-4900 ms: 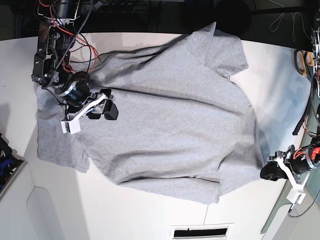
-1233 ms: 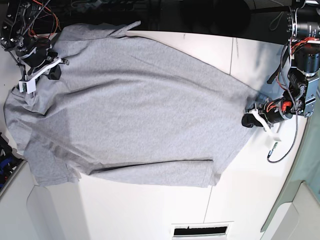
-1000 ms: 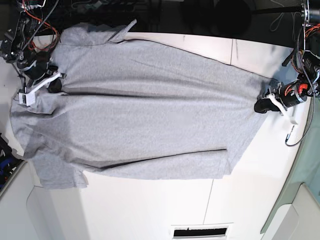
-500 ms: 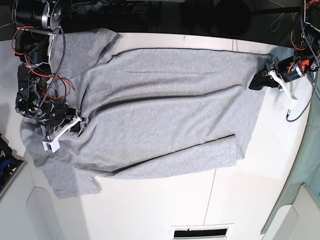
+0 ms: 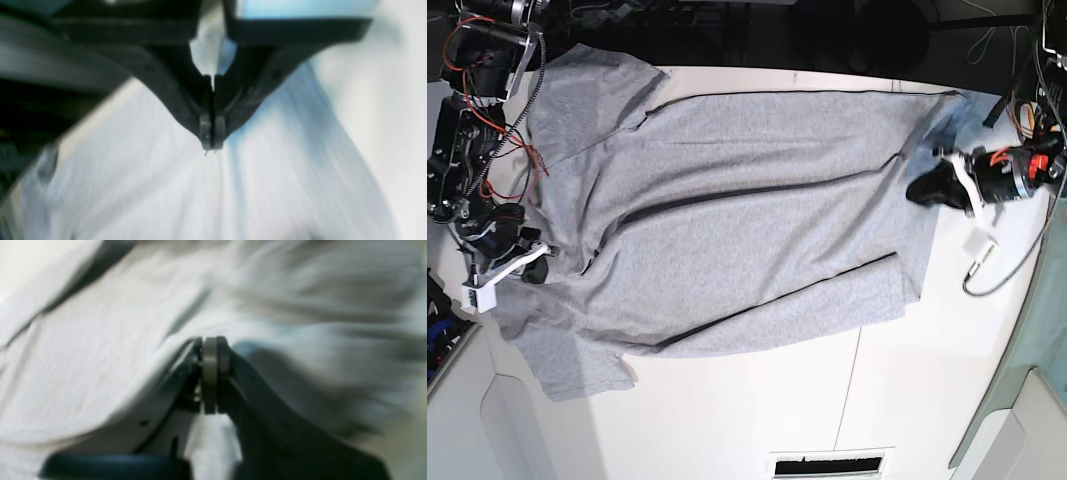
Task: Layout the t-shirt on the table in an organized manner, then fold the t-shirt properly
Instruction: 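Regrasp the shirt hem corners with both grippers and stretch outward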
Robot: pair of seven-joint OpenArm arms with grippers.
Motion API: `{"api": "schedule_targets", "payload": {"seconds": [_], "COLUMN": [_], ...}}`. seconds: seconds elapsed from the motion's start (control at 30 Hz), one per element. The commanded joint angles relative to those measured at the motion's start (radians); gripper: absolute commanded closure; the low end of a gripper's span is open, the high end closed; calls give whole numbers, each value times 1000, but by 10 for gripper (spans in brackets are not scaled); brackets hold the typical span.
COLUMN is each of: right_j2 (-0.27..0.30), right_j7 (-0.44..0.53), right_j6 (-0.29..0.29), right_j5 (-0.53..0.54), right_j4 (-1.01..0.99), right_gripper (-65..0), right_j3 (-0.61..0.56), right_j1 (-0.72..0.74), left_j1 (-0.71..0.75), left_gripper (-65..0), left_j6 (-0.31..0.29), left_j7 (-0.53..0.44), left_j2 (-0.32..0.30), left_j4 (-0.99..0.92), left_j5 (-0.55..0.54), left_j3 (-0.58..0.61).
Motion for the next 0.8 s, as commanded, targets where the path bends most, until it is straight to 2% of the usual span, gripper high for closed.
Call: {"api": "schedule_targets", "payload": {"seconds": [0.0, 0.17, 0.33, 0.43, 0.53, 0.77], "right_j2": [20, 59, 135, 178, 184, 175], "right_j7": [17, 34, 109, 121, 147, 236], "right_j6": [0, 0, -3, -2, 13, 11], "right_j5": [12, -4, -45, -40, -36, -43], "right_j4": [24, -28, -164, -272, -362, -546], "right_gripper": [0, 0, 0, 0, 0, 0], "right_j3": [33, 165, 178, 178, 171, 92], "right_j1": [20, 9, 12, 12, 12, 96], "left_j1": [-27, -93, -137, -133, -130, -131], "left_gripper": [0, 0, 0, 0, 0, 0], "left_j6": [-10, -10, -10, -10, -10, -10], "left_j7": [-29, -138, -139, -131, -103, -53], "left_j2": [-14, -8, 31, 60, 83, 88], "left_j4": [11, -21, -93, -114, -128, -128], "left_j5": [11, 135, 153, 153, 152, 107], "left_j3": [-6, -6, -6, -6, -6, -6]}}
